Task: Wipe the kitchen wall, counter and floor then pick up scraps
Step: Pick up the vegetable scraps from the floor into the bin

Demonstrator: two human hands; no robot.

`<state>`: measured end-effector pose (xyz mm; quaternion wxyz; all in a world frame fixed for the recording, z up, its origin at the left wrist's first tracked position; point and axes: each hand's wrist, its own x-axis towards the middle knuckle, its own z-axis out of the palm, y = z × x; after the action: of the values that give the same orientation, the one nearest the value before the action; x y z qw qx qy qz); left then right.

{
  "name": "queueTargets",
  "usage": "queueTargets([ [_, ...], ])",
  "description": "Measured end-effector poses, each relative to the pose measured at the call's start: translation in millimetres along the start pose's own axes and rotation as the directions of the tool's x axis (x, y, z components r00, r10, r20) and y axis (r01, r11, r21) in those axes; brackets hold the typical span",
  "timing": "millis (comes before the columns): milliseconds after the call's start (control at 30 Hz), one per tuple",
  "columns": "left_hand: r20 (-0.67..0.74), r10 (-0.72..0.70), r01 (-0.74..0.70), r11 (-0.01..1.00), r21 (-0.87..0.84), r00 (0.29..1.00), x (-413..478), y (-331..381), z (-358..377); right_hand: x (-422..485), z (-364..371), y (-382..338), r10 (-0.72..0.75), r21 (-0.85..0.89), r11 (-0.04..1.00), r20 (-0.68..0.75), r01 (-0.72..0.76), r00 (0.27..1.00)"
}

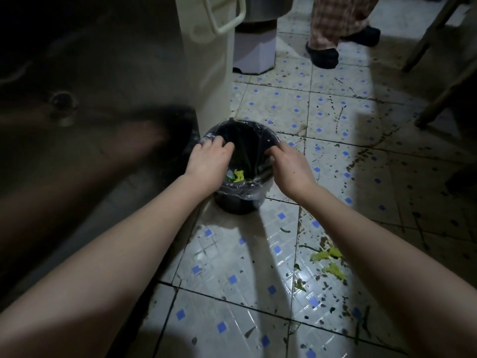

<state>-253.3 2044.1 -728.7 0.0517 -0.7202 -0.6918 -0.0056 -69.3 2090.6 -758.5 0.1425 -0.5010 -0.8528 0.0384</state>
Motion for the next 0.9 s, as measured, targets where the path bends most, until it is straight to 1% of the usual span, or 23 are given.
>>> queueTargets([
  [200, -0.017, 0.083, -0.084, 0.996, -0.037, 0.996, 14, 49, -2, -27, -10, 41, 0.072, -0.059, 0.996, -0.005, -0.073, 0.997],
  [333, -0.024, 0.17, -0.17, 0.985, -0.018, 0.985, 23, 86, 4, -54, -20, 76, 0.134, -0.094, 0.986, -0.008, -0.135, 0.991],
  [500, 0.01, 0.239, -0.238, 0.969, -0.067, 0.971, 34, 127, 16, -92, -24, 117, 0.225, -0.117, 0.968, 0.001, -0.224, 0.974],
  [667, 0.08, 0.326, -0.321, 0.944, -0.076, 0.942, 31, 160, 42, -127, -8, 150, 0.302, -0.127, 0.948, 0.055, -0.293, 0.952],
  [800, 0.144, 0.385, -0.38, 0.923, -0.056, 0.912, 24, 173, 69, -141, 14, 170, 0.339, -0.133, 0.937, 0.13, -0.322, 0.932],
  [900, 0.2, 0.409, -0.408, 0.912, -0.047, 0.89, 19, 178, 91, -149, 35, 178, 0.372, -0.081, 0.928, 0.181, -0.363, 0.911],
])
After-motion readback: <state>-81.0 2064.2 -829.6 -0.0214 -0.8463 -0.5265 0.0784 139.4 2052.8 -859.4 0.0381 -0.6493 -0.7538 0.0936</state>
